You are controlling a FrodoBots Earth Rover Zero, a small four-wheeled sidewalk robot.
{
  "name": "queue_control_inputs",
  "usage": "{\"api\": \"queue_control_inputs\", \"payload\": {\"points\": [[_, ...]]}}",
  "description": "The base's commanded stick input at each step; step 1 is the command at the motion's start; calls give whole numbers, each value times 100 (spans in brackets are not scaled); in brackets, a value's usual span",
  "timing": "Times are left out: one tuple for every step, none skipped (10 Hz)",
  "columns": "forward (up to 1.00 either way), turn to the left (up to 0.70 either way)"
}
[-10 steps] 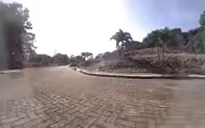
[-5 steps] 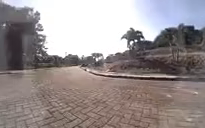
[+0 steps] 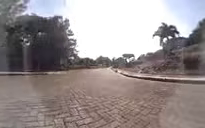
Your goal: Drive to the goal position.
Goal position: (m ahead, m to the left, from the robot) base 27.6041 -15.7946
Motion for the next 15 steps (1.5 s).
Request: {"api": "queue_control_inputs", "payload": {"points": [[70,27],[70,27],[70,27],[70,27],[70,8],[70,0],[70,0],[70,0],[70,0],[70,0],[70,0],[70,0],[70,0],[70,0],[70,0]]}}
